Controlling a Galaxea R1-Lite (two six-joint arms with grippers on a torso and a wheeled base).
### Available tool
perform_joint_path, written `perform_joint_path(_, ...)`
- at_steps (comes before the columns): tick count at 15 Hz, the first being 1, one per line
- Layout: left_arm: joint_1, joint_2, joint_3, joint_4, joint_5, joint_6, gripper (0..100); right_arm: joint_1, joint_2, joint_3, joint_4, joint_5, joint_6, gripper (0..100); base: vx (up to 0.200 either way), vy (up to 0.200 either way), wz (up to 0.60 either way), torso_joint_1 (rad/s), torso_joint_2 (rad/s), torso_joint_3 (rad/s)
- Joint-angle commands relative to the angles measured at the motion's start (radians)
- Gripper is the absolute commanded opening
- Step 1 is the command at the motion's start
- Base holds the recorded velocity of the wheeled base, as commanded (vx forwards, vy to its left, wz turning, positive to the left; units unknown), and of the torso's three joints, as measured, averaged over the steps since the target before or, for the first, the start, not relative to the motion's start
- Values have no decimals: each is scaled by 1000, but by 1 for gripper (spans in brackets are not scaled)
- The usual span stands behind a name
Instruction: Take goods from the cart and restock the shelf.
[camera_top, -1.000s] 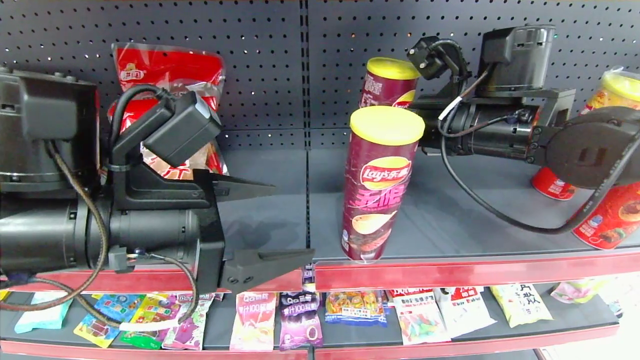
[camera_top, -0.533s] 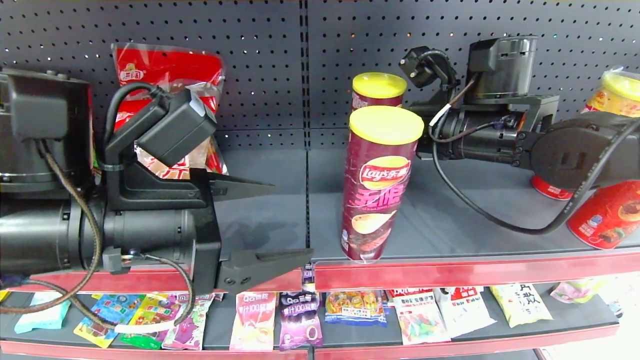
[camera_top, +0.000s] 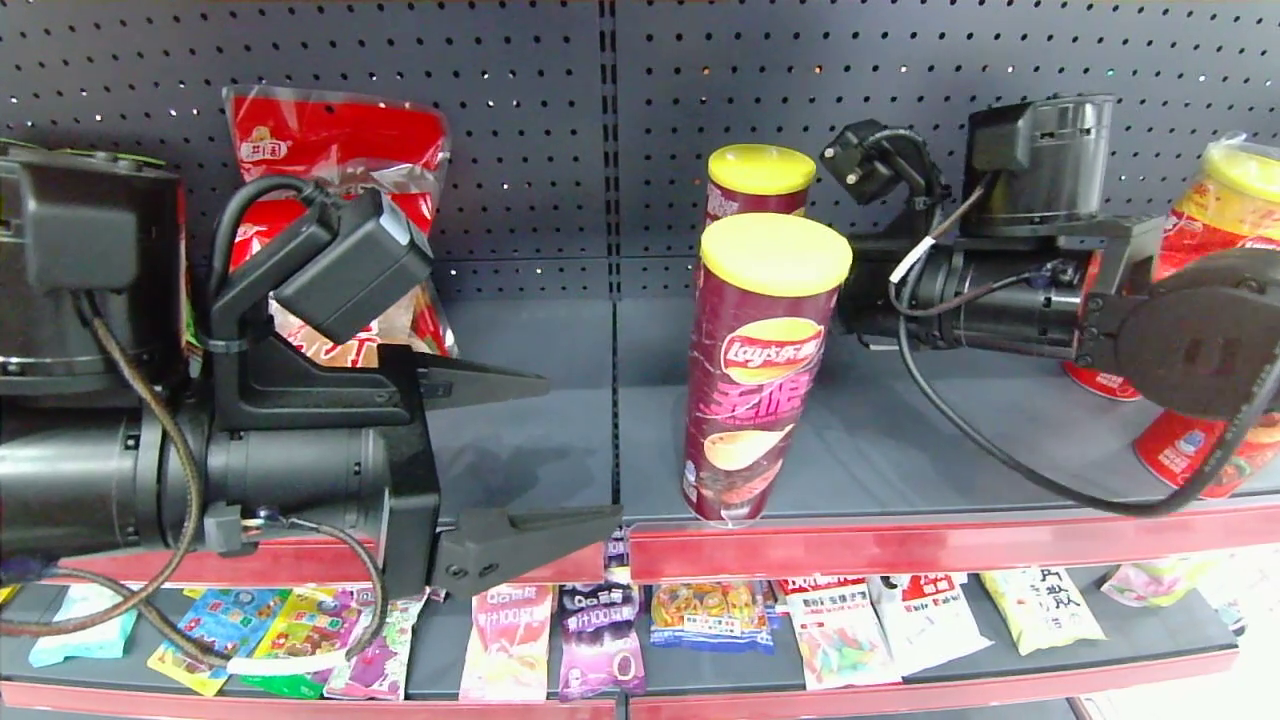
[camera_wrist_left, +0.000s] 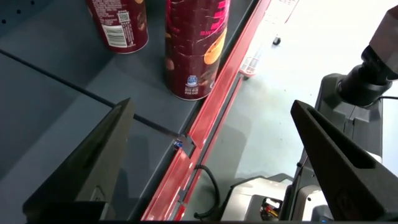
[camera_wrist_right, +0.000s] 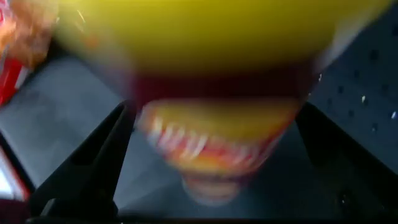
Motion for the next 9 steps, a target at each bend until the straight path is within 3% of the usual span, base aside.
perform_joint_path(1, 0, -1, 1, -1, 1, 0, 100, -6, -83, 89, -4, -1, 1, 100, 0, 0, 0, 0, 0, 0)
perform_joint_path(9, -4, -2, 1, -1, 4, 1, 100, -57, -132, 169, -5, -4, 41, 100, 0, 0, 0, 0, 0, 0)
